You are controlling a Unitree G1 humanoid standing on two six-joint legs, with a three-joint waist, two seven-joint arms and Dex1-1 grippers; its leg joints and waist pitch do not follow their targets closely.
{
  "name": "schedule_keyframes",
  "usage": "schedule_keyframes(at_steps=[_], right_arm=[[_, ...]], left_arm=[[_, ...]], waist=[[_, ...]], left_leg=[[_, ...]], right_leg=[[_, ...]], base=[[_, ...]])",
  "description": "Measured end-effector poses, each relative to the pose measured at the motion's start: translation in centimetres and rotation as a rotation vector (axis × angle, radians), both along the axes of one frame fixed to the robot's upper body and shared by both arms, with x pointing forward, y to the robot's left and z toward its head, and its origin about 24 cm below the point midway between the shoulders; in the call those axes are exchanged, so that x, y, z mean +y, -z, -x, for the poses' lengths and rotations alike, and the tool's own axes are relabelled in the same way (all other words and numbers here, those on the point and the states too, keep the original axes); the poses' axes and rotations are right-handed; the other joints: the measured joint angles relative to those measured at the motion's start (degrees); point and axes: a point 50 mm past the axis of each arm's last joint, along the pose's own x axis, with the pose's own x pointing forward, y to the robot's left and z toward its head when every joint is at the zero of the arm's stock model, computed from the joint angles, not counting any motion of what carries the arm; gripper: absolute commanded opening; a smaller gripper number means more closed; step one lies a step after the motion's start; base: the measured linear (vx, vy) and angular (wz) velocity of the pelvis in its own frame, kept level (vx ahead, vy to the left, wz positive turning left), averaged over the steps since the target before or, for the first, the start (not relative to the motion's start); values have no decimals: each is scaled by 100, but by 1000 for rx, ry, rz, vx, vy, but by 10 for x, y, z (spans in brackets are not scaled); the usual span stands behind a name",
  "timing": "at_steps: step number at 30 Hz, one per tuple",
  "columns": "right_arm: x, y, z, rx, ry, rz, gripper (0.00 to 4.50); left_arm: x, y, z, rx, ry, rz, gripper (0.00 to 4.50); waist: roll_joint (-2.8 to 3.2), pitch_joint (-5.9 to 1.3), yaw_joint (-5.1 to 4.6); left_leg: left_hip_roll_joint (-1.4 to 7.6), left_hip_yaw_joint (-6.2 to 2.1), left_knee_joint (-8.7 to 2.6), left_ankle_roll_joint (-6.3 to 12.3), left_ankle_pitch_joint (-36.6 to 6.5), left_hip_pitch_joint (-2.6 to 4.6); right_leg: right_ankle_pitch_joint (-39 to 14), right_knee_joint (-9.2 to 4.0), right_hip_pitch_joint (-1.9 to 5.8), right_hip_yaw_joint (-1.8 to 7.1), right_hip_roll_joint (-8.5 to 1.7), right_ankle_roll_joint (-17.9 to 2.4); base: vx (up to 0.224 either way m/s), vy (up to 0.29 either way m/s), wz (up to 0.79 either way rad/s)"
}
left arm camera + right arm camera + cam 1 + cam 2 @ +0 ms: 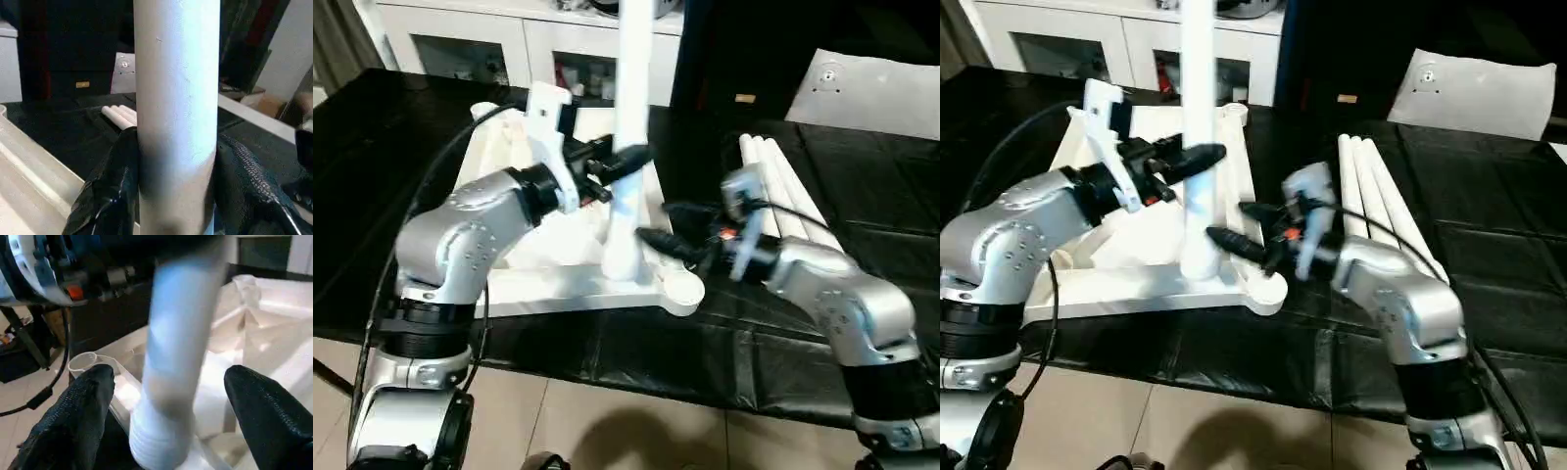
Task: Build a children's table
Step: Pick table leg
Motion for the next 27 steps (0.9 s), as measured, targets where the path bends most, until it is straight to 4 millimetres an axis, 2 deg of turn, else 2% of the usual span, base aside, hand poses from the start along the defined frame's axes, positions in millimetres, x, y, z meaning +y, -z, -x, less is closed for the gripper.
schedule_keyframes(at_steps=[8, 10, 13, 14, 17, 27], right_arm=[[9, 13, -2, 73, 0, 19, 386], [10, 13, -2, 78, 1, 15, 353], [12, 17, -3, 101, 12, 8, 348], [12, 19, -4, 109, 20, 8, 327], [14, 22, -5, 126, 31, 5, 309], [17, 22, -9, 141, 33, 5, 310]], left_arm=[[-10, 5, 1, -32, 9, -86, 184], [-11, 5, 1, -36, 8, -89, 184], [-13, 5, 2, -38, 14, -89, 184], [-14, 5, 2, -38, 21, -88, 184], [-21, 4, 5, -47, 53, -83, 184], [-30, 1, 11, -70, 111, -70, 184]], waist=[[-52, 31, 5], [-55, 32, 3], [-55, 33, 3], [-55, 33, 2], [-58, 34, 4], [-64, 37, 1]], left_leg=[[0, 0, 1, -2, 4, -3], [-1, 0, 1, -5, 6, -3], [0, 0, 0, -7, 7, -2], [0, 0, 0, -7, 8, -2], [0, 0, 1, -11, 10, -2], [0, 0, 1, -23, 19, -2]], right_leg=[[4, 1, 0, 0, -2, -1], [4, 0, 0, 0, -2, -1], [4, 2, 0, -1, 0, -1], [5, 2, -1, -1, -1, -2], [6, 1, 0, 0, -2, -2], [9, 2, 0, 0, -1, -2]], base=[[0, 0, 0], [0, 0, 0], [0, 0, 0], [0, 0, 0], [0, 0, 0], [0, 0, 0]])
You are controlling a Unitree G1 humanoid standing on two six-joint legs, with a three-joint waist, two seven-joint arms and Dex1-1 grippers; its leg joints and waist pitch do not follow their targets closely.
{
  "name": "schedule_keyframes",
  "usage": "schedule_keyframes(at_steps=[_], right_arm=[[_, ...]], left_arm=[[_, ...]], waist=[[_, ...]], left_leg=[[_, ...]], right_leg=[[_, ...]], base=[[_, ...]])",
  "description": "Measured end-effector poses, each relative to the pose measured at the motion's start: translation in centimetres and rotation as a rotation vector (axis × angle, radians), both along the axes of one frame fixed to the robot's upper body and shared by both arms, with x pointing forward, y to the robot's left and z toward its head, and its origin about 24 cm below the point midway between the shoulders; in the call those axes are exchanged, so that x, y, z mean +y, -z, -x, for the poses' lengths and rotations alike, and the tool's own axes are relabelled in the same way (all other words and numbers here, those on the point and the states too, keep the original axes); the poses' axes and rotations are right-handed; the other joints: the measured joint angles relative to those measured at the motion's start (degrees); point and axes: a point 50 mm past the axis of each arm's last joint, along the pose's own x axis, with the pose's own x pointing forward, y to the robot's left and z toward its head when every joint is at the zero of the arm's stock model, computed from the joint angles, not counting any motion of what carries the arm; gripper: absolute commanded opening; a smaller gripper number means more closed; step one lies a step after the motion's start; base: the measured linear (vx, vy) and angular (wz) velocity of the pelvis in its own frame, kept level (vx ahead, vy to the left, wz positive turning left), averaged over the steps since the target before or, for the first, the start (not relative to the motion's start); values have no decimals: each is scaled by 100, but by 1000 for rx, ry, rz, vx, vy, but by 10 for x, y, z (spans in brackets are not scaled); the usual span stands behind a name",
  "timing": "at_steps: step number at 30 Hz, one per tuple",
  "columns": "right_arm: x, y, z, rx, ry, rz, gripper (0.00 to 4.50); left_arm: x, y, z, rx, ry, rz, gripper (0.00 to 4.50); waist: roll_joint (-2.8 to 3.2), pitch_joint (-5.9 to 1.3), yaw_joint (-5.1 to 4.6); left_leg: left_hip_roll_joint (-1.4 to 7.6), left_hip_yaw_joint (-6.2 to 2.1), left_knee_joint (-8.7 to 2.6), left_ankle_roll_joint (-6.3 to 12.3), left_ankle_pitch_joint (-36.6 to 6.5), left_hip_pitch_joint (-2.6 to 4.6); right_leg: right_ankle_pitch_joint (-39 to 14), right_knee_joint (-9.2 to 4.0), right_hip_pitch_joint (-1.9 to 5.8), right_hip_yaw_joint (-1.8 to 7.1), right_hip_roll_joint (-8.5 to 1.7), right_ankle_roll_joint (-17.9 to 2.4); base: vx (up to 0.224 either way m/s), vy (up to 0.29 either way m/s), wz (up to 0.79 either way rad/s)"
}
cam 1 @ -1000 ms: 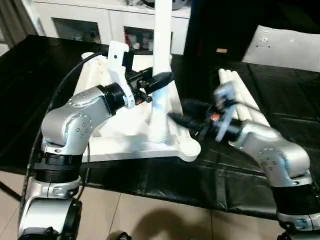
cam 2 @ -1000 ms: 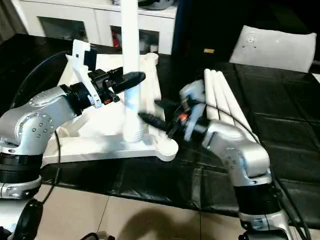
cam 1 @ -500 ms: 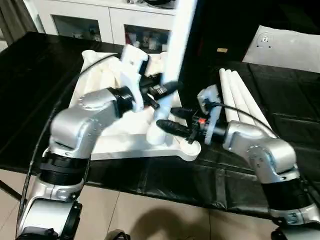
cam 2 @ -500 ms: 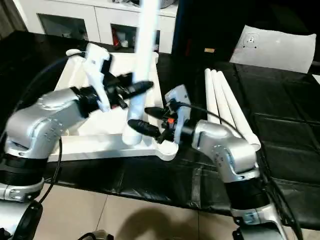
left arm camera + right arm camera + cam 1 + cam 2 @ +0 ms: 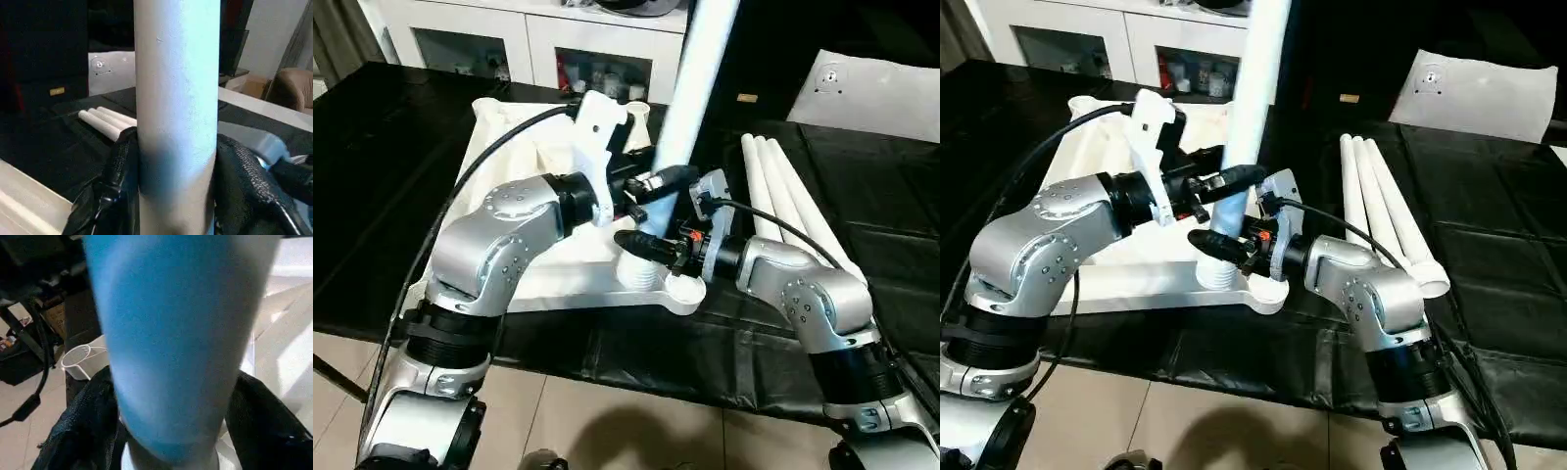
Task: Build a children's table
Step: Pick table leg
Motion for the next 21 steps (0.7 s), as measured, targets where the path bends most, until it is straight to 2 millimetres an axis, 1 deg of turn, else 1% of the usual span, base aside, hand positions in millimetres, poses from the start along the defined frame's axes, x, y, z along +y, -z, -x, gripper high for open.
schedule_keyframes(at_steps=[3, 4, 5, 7, 8, 9, 10, 12, 14, 21], right_arm=[[0, 2, 0, 10, 0, -2, 310], [0, 3, 0, 16, 0, -1, 292], [0, 4, 0, 24, -2, 0, 292], [0, 4, 0, 32, -9, 0, 271], [0, 4, 0, 32, -11, -1, 271], [1, 4, 1, 33, -16, -3, 261], [1, 4, 1, 33, -17, -3, 236], [1, 4, 1, 33, -20, -4, 230], [3, 4, 2, 33, -30, -9, 207], [3, 4, 2, 33, -39, -12, 196]], left_arm=[[0, 0, 1, -2, 7, 0, 184], [-1, 0, 1, -2, 7, 0, 184], [0, 0, 1, -2, 8, -1, 184], [0, 0, 1, -3, 12, -2, 184], [0, 0, 1, -3, 14, -2, 184], [0, 0, 1, -3, 17, -2, 184], [-1, 0, 1, -3, 18, -2, 184], [0, 0, 1, -3, 19, -3, 184], [-1, 0, 1, -2, 20, -4, 184], [-1, 0, 1, -4, 24, -10, 184]], waist=[[0, 0, 0], [0, 0, 0], [-1, 1, 0], [-1, 1, 0], [-1, 1, 0], [-1, 0, 0], [-1, 1, 1], [-1, 0, 1], [-1, 1, 1], [-1, 0, 2]], left_leg=[[0, 0, 0, 0, 0, 0], [0, 0, 0, 1, 0, 0], [0, 0, 0, 2, 1, 0], [0, 0, 0, 2, 1, 0], [0, 0, 0, 2, 1, 0], [0, 0, 0, 2, 1, 0], [0, 0, 0, 3, 2, 0], [0, 0, 0, 3, 2, 0], [0, 0, 0, 3, 2, 0], [0, 0, 0, 5, 3, 1]], right_leg=[[0, 0, 0, 0, 0, 0], [1, 0, 0, 0, 0, 0], [1, 0, 0, 0, 0, 0], [1, 1, 0, 0, 0, 0], [1, 0, 0, 0, 0, 0], [1, 0, 0, 0, 0, 0], [2, 0, 0, 0, 0, 0], [2, 1, 0, 0, 0, 0], [3, 2, 0, -1, 0, 0], [4, 3, 0, -1, 0, -2]], base=[[0, 0, 0], [0, 0, 0], [0, 0, 0], [0, 0, 0], [0, 0, 0], [0, 0, 0], [0, 0, 0], [0, 0, 0], [0, 0, 0], [0, 0, 0]])
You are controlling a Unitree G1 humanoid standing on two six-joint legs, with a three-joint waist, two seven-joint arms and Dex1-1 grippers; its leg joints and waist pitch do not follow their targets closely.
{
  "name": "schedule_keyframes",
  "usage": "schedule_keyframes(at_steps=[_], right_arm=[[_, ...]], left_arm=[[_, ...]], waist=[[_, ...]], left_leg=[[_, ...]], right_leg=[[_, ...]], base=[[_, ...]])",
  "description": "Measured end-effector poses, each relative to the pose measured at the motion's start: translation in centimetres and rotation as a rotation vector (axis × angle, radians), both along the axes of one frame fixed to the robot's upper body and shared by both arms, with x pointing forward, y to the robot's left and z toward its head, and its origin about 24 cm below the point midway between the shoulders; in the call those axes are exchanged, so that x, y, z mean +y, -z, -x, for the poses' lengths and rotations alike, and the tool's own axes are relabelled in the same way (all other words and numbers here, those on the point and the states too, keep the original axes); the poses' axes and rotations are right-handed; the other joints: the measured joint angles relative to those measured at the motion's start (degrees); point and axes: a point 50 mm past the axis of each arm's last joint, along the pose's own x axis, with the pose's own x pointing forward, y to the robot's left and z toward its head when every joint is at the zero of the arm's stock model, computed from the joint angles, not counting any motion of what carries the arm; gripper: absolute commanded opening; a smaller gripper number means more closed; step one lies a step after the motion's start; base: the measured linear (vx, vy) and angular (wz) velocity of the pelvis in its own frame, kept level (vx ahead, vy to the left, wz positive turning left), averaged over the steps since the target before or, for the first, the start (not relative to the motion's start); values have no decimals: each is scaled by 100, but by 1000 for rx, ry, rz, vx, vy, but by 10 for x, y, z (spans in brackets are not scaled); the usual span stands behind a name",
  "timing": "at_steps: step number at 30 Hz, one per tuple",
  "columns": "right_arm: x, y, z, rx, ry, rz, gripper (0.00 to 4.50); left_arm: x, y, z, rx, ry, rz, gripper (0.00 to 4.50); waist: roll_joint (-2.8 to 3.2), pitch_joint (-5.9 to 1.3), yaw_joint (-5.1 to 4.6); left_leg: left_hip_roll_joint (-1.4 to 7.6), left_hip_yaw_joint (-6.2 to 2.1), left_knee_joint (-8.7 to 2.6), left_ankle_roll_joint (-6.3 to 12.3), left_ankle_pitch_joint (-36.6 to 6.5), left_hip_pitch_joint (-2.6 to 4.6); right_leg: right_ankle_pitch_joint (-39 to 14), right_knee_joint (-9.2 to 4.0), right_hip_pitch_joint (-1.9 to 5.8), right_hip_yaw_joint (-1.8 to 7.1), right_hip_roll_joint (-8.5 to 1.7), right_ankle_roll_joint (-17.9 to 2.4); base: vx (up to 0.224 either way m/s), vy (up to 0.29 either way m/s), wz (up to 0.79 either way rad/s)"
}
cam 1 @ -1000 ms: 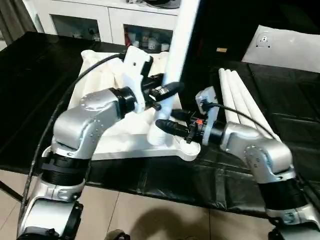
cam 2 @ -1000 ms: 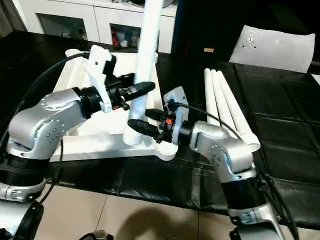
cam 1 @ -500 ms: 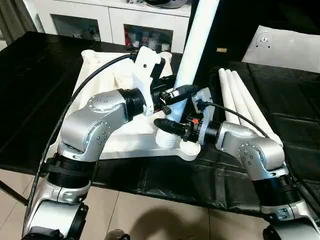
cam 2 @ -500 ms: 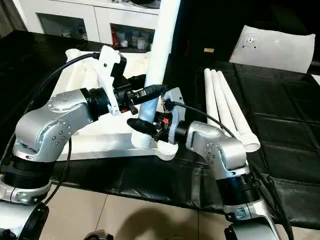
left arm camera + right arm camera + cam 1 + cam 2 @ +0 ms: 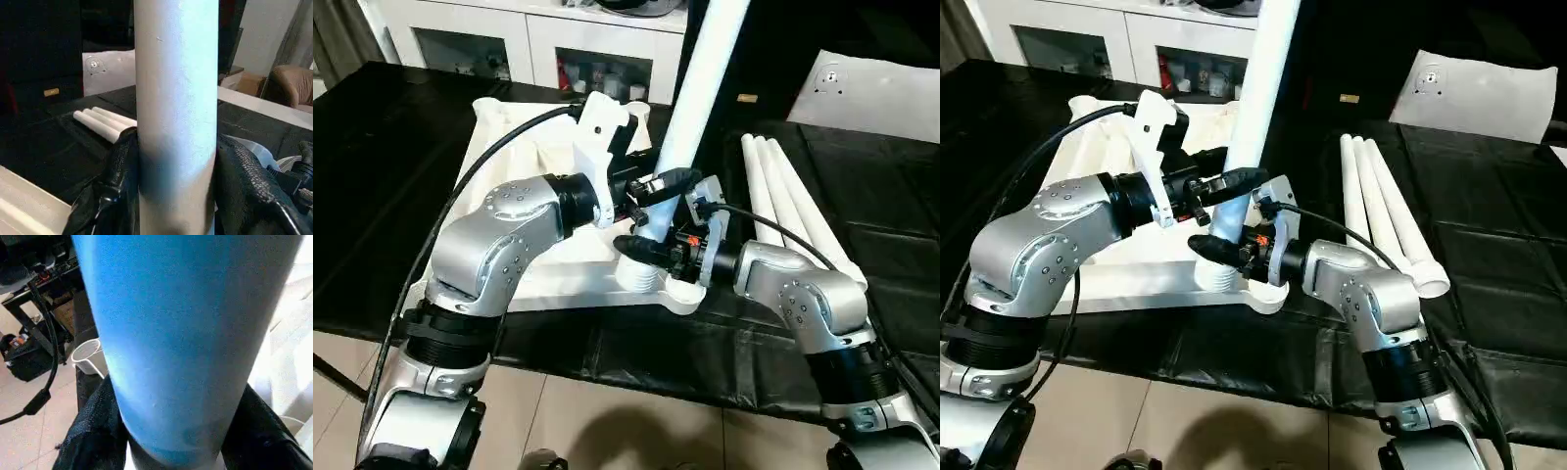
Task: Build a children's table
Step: Pick table leg
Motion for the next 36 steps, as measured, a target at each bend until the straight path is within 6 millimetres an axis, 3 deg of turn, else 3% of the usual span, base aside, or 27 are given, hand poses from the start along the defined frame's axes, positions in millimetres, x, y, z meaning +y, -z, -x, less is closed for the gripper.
schedule_keyframes(at_steps=[3, 6, 16, 19, 27, 36], right_arm=[[0, 0, 0, -7, 2, -6, 196], [3, -5, 0, -49, 22, -35, 195], [2, -15, 3, -135, 54, -78, 193], [1, -12, 4, -117, 55, -78, 193], [6, 9, 9, -63, 40, -24, 193], [11, 12, 11, -86, 8, -2, 193]], left_arm=[[-2, -2, 0, 13, 4, 8, 184], [2, -7, -2, 46, -16, 81, 254], [12, -16, -1, 131, -1, 284, 254], [9, -15, 0, 126, 5, 246, 254], [-7, -3, 10, 18, 65, -62, 254], [4, 0, 11, 16, 108, -71, 254]], waist=[[0, 0, 0], [4, 1, -4], [12, 2, 4], [13, 2, 8], [48, 19, -3], [54, 24, -11]], left_leg=[[0, 0, 0, 0, 1, 0], [0, 0, 0, 0, 0, 3], [0, -2, 0, 2, 0, 9], [0, -2, 0, 4, 1, 9], [1, -3, 0, 3, 2, 10], [3, -2, -1, 1, 3, 11]], right_leg=[[1, 2, 0, 0, 0, 0], [1, 7, -1, 0, 1, -1], [3, 10, 4, 0, 1, -4], [3, 10, 6, 0, 0, -4], [3, 13, 3, -1, 0, -4], [4, 15, 2, 0, 3, -5]], base=[[0, 0, 0], [0, 0, 0], [0, 0, 0], [0, 0, 0], [0, 0, 0], [0, 0, 0]])
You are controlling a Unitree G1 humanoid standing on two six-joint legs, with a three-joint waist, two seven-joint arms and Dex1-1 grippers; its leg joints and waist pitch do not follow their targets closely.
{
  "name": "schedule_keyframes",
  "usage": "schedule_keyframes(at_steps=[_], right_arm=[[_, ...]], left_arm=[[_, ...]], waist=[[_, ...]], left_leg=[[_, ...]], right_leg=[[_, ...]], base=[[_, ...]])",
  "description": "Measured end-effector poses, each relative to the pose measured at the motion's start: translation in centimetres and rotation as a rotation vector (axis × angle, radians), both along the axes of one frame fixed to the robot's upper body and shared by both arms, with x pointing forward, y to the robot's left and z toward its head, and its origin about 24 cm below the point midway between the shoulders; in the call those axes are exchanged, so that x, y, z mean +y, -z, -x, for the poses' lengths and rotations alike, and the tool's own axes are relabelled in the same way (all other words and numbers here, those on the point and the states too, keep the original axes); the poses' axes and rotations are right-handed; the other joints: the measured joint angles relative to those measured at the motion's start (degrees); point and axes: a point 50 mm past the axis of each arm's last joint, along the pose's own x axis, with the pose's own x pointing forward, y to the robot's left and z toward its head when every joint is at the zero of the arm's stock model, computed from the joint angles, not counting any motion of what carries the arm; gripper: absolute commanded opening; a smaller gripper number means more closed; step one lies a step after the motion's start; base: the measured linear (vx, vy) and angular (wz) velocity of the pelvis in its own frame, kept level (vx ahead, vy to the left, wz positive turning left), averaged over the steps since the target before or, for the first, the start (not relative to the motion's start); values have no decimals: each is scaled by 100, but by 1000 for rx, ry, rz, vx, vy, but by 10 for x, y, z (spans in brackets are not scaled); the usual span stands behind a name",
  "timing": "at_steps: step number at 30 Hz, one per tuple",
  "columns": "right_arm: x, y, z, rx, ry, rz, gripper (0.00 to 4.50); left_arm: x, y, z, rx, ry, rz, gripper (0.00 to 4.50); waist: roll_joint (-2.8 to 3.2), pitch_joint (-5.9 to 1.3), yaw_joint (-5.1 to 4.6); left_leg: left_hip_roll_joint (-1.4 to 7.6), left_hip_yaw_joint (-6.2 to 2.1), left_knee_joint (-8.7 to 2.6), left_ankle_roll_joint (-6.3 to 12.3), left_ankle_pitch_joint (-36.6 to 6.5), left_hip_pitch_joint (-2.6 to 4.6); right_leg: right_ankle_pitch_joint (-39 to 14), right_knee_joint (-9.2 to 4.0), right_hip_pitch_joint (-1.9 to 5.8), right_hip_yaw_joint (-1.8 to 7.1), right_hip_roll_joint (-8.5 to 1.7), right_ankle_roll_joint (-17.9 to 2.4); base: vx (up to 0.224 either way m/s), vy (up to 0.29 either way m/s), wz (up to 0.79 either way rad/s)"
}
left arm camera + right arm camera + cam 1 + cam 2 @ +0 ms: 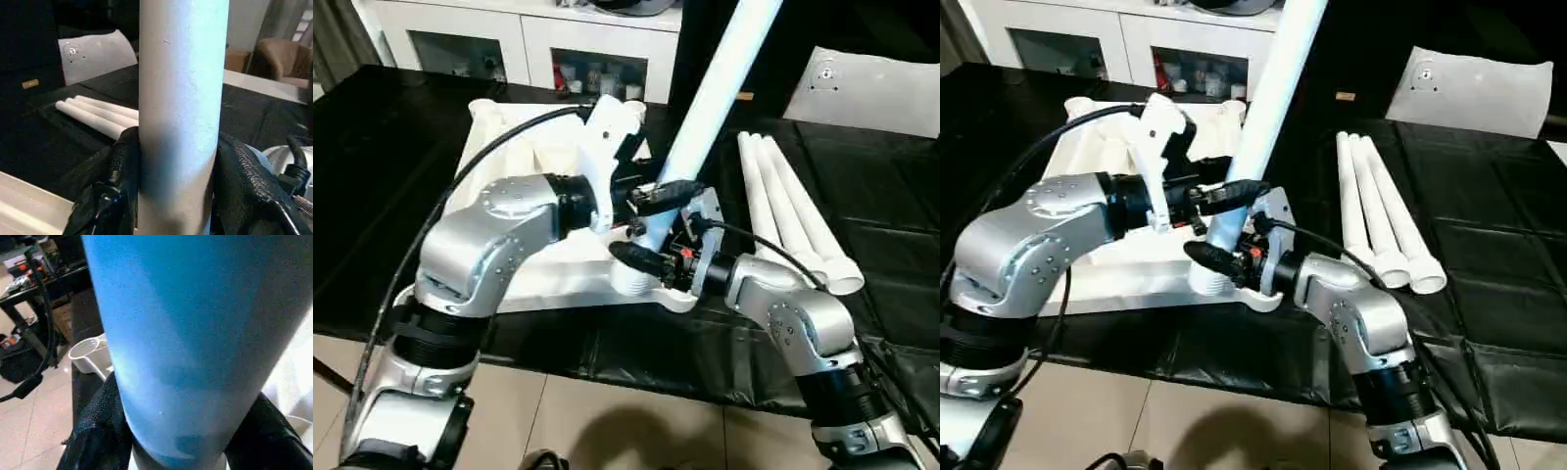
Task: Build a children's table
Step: Pick table leg
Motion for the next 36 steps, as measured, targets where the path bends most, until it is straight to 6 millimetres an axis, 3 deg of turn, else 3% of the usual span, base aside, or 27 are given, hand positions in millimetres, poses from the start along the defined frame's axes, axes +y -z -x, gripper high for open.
schedule_keyframes(at_steps=[7, 34, 36], right_arm=[[5, -1, 5, -7, -75, 1, 193], [5, 0, 9, -15, -127, -4, 193], [6, 0, 10, -22, -142, -7, 193]], left_arm=[[13, 3, 4, 63, 63, 70, 254], [24, 7, 7, 63, 183, 98, 253], [27, 8, 7, 62, 199, 106, 281]], waist=[[0, 0, 15], [0, 0, 8], [0, 0, 5]], left_leg=[[-1, 0, 1, 2, 1, 0], [1, 0, 0, 3, 1, 0], [1, 0, 0, 3, 1, 0]], right_leg=[[0, 1, 2, 0, -2, 0], [0, 1, 0, 0, -1, 0], [0, 1, 0, 0, -1, 0]], base=[[0, 0, 0], [0, 0, 0], [0, 0, 0]])
